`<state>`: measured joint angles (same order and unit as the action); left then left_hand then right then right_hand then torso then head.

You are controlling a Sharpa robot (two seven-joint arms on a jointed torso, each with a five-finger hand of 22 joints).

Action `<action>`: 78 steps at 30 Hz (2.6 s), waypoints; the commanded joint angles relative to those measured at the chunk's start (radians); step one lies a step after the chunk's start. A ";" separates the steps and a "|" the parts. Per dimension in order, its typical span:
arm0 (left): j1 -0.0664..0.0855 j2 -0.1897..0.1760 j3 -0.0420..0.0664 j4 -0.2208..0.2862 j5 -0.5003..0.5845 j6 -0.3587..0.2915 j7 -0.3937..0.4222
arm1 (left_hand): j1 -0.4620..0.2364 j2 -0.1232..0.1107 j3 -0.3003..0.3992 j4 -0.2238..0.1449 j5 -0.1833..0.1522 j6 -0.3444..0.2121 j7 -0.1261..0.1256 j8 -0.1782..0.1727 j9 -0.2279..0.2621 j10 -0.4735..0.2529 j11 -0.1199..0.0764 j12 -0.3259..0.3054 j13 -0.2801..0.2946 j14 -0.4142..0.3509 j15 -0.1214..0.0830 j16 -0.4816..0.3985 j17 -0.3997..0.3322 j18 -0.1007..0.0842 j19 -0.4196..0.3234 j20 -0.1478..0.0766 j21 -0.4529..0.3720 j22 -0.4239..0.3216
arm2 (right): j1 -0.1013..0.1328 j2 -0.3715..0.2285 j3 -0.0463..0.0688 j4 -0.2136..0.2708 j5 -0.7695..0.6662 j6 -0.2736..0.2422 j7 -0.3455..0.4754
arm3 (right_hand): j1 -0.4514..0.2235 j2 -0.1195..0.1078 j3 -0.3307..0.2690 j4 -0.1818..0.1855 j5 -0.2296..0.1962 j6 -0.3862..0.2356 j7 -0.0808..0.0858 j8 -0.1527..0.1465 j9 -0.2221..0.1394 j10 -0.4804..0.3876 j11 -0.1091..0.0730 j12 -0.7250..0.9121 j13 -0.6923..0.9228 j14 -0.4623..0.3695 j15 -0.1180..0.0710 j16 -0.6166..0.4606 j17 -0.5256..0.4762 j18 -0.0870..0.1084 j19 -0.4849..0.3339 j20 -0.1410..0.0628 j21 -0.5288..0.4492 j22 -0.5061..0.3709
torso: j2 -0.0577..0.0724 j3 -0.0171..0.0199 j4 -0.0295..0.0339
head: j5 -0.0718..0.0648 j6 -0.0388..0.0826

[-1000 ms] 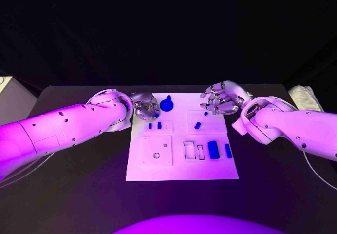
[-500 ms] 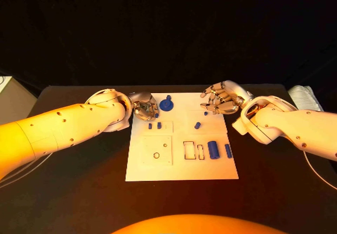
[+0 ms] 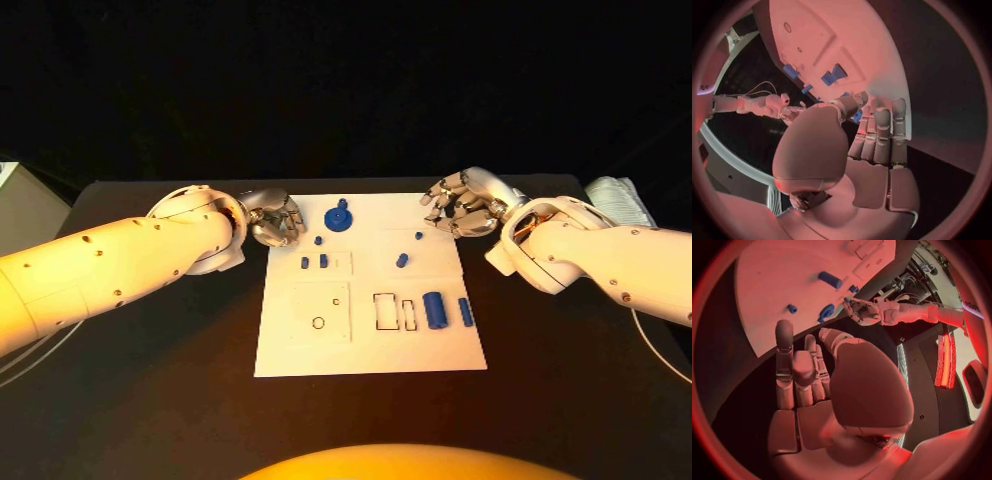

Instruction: Assemble the parts on the task board

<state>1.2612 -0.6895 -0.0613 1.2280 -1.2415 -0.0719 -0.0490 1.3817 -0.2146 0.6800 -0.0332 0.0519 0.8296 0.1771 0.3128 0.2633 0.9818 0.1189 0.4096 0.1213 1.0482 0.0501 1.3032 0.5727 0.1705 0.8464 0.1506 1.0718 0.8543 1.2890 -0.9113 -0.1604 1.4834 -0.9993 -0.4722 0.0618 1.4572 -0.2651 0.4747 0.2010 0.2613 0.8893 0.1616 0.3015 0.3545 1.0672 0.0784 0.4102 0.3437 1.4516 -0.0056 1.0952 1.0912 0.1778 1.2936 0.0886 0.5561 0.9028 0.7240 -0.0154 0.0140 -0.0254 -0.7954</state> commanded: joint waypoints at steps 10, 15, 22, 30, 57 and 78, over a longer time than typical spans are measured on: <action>-0.001 -0.112 0.019 0.098 0.557 -0.124 0.209 | 0.014 0.006 0.008 -0.012 0.000 0.018 0.018 -0.001 0.008 -0.041 0.015 0.039 0.015 -0.093 0.012 -0.115 -0.100 0.013 -0.055 0.009 -0.034 -0.011 | -0.001 -0.013 0.000 -0.020 -0.397 0.111 -0.079 | -0.015 -0.015 0.040 -0.048 -0.016 0.047 -0.009 -0.029 -0.018 0.026 0.005 -0.139 -0.120 0.029 0.005 0.130 0.090 -0.037 0.025 0.002 0.193 0.159 | -0.001 -0.0022 0.0014 | -0.034 0.011; -0.015 -0.155 0.020 0.158 0.741 -0.118 0.293 | 0.005 0.016 -0.007 -0.005 0.000 0.018 0.021 -0.002 0.011 -0.058 0.018 0.055 0.021 -0.102 0.015 -0.142 -0.117 0.013 -0.065 0.014 -0.055 -0.022 | -0.008 0.001 0.000 -0.014 -0.493 0.103 -0.131 | -0.022 -0.015 0.043 -0.052 -0.026 0.056 -0.010 -0.030 -0.019 0.024 0.007 -0.158 -0.138 0.028 0.008 0.133 0.088 -0.037 0.022 0.003 0.198 0.167 | -0.001 -0.0030 0.0014 | -0.039 0.014; -0.028 -0.196 0.021 0.206 0.952 -0.070 0.376 | -0.008 0.025 -0.027 0.006 0.000 0.013 0.022 -0.005 0.013 -0.079 0.021 0.073 0.024 -0.123 0.021 -0.184 -0.141 0.013 -0.076 0.019 -0.095 -0.048 | -0.017 0.033 0.000 -0.025 -0.555 0.094 -0.193 | -0.021 -0.007 0.064 -0.063 -0.074 0.072 -0.010 -0.033 -0.021 0.023 0.010 -0.184 -0.167 0.025 0.011 0.135 0.081 -0.035 0.014 0.004 0.198 0.175 | -0.001 -0.0020 0.0024 | -0.044 0.018; -0.034 -0.228 0.021 0.233 1.033 -0.042 0.419 | -0.014 0.028 -0.038 0.010 0.000 0.014 0.022 -0.003 0.015 -0.081 0.021 0.081 0.026 -0.122 0.021 -0.192 -0.146 0.013 -0.074 0.020 -0.109 -0.058 | -0.028 0.071 0.001 -0.046 -0.603 0.101 -0.252 | -0.032 -0.003 0.088 -0.068 -0.078 0.085 -0.023 -0.040 -0.024 0.026 0.000 -0.212 -0.199 0.029 0.004 0.151 0.089 -0.037 0.017 -0.002 0.221 0.195 | -0.001 -0.0020 0.0049 | -0.051 0.017; -0.036 -0.249 0.021 0.253 1.061 -0.030 0.419 | -0.007 0.034 -0.048 0.007 0.000 0.016 0.022 -0.002 0.018 -0.085 0.021 0.090 0.026 -0.123 0.020 -0.206 -0.153 0.014 -0.067 0.020 -0.127 -0.071 | -0.059 0.134 0.001 -0.070 -0.621 0.131 -0.272 | -0.052 0.015 0.112 -0.075 -0.077 0.121 -0.027 -0.035 -0.019 0.070 -0.003 -0.229 -0.234 0.037 0.003 0.177 0.104 -0.045 0.031 -0.005 0.271 0.234 | 0.001 -0.0001 0.0019 | -0.048 0.007; -0.036 -0.251 0.021 0.253 1.062 -0.029 0.417 | -0.006 0.034 -0.053 0.005 0.000 0.013 0.023 -0.004 0.018 -0.089 0.021 0.092 0.026 -0.124 0.021 -0.214 -0.157 0.014 -0.065 0.019 -0.134 -0.077 | -0.072 0.161 0.001 -0.080 -0.678 0.119 -0.350 | -0.059 0.072 0.154 -0.147 -0.112 0.206 -0.053 0.026 0.038 0.223 -0.039 -0.241 -0.246 0.053 -0.030 0.219 0.130 -0.075 0.098 -0.023 0.460 0.361 | 0.001 -0.0003 0.0002 | -0.050 -0.004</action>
<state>1.2251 -0.9402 -0.0413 1.4785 -0.1874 -0.1167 0.3559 1.3758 -0.1873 0.6331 -0.0304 0.0519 0.8474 0.1946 0.3128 0.2806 0.8970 0.1394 0.4948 0.1465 0.9306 0.0736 1.0937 0.4170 0.1699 0.7773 0.1697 0.9418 0.7792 1.2301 -0.7560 -0.1508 1.4031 -1.6554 -0.3891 -0.2679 1.3925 -0.2051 0.6284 0.0577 0.1455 1.0895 0.1075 0.3216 0.3936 1.2544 0.0699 0.1738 0.0970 1.4669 -0.0286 1.3154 1.2218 0.1230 1.3862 0.0662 1.0128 1.2630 0.7257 -0.0152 0.0151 -0.0748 -0.7985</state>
